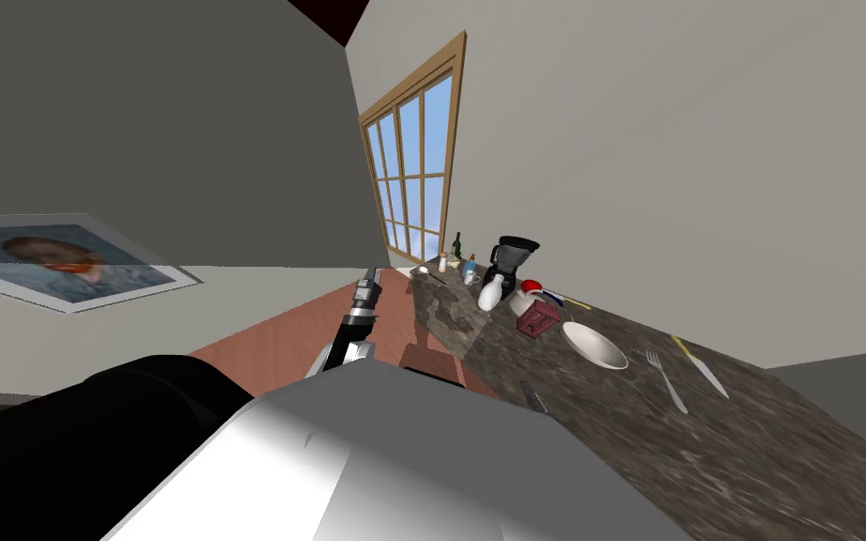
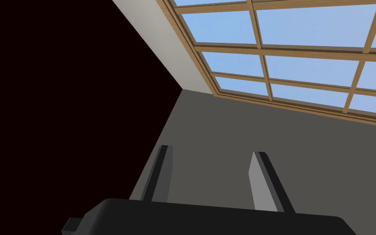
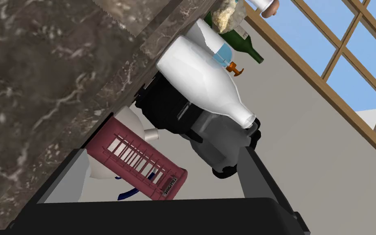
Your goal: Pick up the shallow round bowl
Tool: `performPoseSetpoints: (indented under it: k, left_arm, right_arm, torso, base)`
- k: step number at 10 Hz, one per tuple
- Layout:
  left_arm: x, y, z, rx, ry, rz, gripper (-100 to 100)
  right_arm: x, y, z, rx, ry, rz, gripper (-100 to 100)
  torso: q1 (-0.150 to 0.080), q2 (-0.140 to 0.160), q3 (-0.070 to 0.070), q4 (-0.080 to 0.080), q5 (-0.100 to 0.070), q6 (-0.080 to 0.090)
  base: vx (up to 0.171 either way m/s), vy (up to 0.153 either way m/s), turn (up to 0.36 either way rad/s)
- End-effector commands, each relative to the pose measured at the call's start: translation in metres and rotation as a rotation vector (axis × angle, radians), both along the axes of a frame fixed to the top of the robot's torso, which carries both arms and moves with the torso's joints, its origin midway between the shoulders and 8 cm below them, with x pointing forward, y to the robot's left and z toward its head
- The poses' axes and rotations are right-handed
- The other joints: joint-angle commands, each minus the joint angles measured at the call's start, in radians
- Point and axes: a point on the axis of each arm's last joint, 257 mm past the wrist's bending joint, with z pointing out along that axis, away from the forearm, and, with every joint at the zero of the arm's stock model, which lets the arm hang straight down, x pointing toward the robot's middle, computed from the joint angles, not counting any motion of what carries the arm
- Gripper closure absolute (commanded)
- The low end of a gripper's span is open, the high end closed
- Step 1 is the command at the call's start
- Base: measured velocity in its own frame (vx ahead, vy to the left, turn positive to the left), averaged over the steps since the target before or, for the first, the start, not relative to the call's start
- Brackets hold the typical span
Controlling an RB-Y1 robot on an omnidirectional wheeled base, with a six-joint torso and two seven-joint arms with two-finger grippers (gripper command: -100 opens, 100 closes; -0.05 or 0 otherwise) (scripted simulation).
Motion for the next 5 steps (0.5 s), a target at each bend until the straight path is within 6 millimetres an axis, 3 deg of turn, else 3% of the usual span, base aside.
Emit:
performPoseSetpoints:
  k: [1,2,3,4,5]
  left_arm:
    - [0.0,0.0,0.0,0.0,0.0,0.0,0]
    - [0.0,0.0,0.0,0.0,0.0,0.0,0]
    - [0.0,0.0,0.0,0.0,0.0,0.0,0]
    - [0.0,0.0,0.0,0.0,0.0,0.0,0]
    - [0.0,0.0,0.0,0.0,0.0,0.0,0]
  right_arm:
    - [-0.035,-0.005,-0.032,-0.051,0.114,0.032,-100]
    - [-0.036,-0.006,-0.033,-0.054,0.116,0.036,-100]
    - [-0.064,-0.013,-0.058,-0.089,0.202,0.057,-100]
    - [-0.066,-0.014,-0.058,-0.097,0.21,0.068,-100]
    - [-0.093,-0.02,-0.077,-0.128,0.285,0.092,-100]
  torso:
    - [0.0,0.0,0.0,0.0,0.0,0.0]
    - [0.0,-0.001,-0.001,0.0,0.0,-0.001]
    - [-0.001,-0.002,-0.001,0.0,0.0,0.0]
    - [0.0,-0.002,-0.001,0.0,0.0,-0.001]
    - [-0.001,-0.003,-0.001,0.0,0.0,0.0]
  base:
    - [-0.034,0.053,0.102]
    - [-0.028,0.045,0.092]
    - [-0.028,0.055,0.171]
    - [-0.017,0.042,0.071]
    - [-0.019,0.065,0.154]
